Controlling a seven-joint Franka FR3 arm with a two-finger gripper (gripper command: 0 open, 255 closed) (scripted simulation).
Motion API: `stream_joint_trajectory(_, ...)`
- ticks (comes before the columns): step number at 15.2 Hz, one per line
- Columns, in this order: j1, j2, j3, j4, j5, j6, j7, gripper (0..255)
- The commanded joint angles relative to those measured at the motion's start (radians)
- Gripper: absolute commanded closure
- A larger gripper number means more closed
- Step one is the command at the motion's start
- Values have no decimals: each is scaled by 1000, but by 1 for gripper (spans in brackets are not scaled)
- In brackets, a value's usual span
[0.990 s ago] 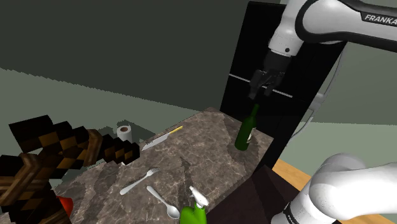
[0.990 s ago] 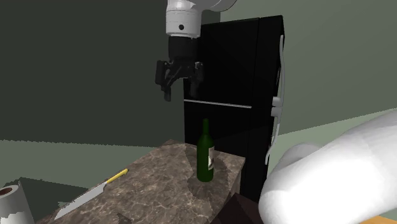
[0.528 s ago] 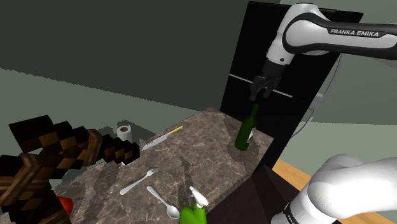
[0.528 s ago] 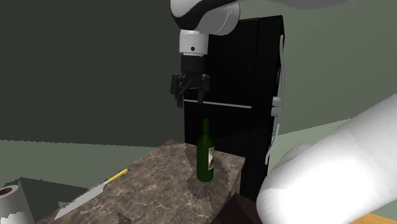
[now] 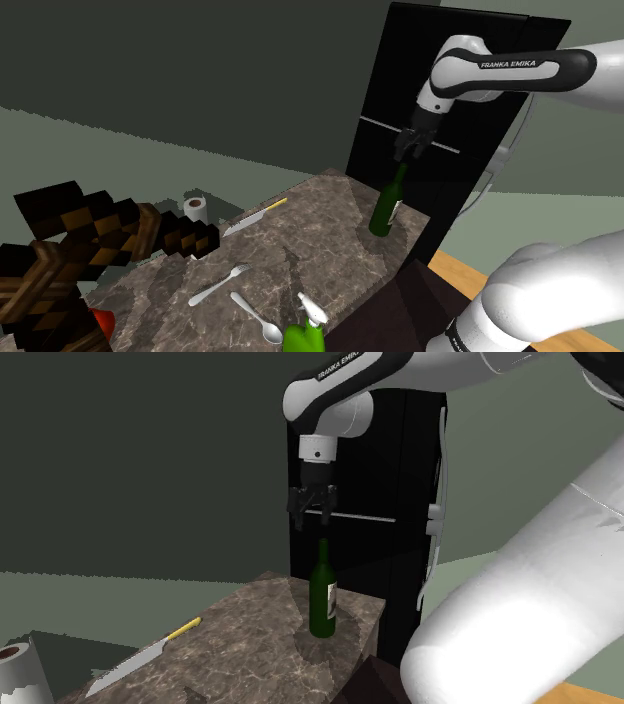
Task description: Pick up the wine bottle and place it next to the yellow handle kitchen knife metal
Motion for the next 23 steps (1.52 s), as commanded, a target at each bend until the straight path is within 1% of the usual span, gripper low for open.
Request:
stream_joint_trajectory(1, -6, 59, -39, 20, -1, 37, -44, 0)
stream_joint_trajectory(5, -14, 182, -111, 74, 16, 99, -132, 0)
stream_joint_trajectory(9, -21, 320, -177, 148, 60, 149, -230, 0)
stream_joint_trajectory(10, -23, 337, -184, 158, 67, 153, -241, 0)
stream_joint_trajectory(17, -21, 373, -189, 96, 83, 248, -254, 0)
stream_joint_trajectory(23, -21, 376, -189, 92, 85, 255, -255, 0)
